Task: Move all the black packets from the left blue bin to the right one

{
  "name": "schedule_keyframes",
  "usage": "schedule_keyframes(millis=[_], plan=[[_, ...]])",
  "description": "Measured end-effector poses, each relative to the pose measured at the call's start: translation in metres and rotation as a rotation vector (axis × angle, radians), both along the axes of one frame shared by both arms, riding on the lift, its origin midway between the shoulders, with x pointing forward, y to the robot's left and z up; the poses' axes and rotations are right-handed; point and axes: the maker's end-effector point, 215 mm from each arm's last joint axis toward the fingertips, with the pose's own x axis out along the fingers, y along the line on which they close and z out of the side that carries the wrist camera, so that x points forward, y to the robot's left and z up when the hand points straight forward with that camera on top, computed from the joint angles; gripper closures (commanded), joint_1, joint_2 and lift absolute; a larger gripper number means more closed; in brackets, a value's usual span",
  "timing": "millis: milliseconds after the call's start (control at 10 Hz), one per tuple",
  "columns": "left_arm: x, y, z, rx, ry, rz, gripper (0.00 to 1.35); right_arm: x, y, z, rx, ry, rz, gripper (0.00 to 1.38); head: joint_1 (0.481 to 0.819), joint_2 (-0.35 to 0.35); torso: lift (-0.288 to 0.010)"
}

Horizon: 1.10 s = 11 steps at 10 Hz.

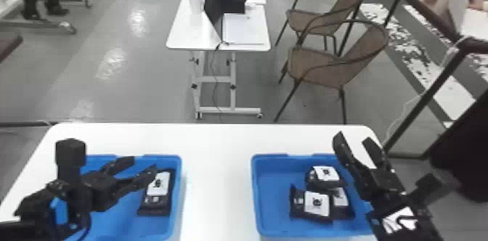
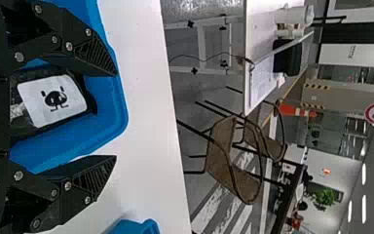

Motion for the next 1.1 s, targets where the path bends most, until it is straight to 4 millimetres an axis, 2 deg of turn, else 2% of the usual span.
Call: schedule_keyframes(millis=[200, 300, 600, 1000, 1100], plan=[[-0.004, 0.012, -0.023, 0.03, 0.046, 0.051, 0.46, 0.006, 0.009, 0.033, 0.031, -0.069, 0.02, 0.24, 0.695, -0.03, 0.0], [-0.008, 0.008, -0.037, 0.015, 0.077, 0.043, 0.47, 0.009, 0.011, 0.039, 0.036, -0.08, 0.029, 0.24, 0.695, -0.031, 0.0], [-0.018, -0.009, -0.077, 0.024, 0.175, -0.024, 0.47, 0.01, 0.015, 0.033, 0.055, -0.066, 0.039, 0.24, 0.695, -0.045, 0.0], [-0.023, -0.005, -0.113, 0.07, 0.266, -0.008, 0.48, 0.009, 0.017, 0.03, 0.066, -0.059, 0.043, 0.24, 0.695, -0.041, 0.0], [-0.024, -0.005, -0.122, 0.068, 0.287, -0.006, 0.54, 0.009, 0.016, 0.03, 0.07, -0.06, 0.043, 0.24, 0.695, -0.041, 0.0]])
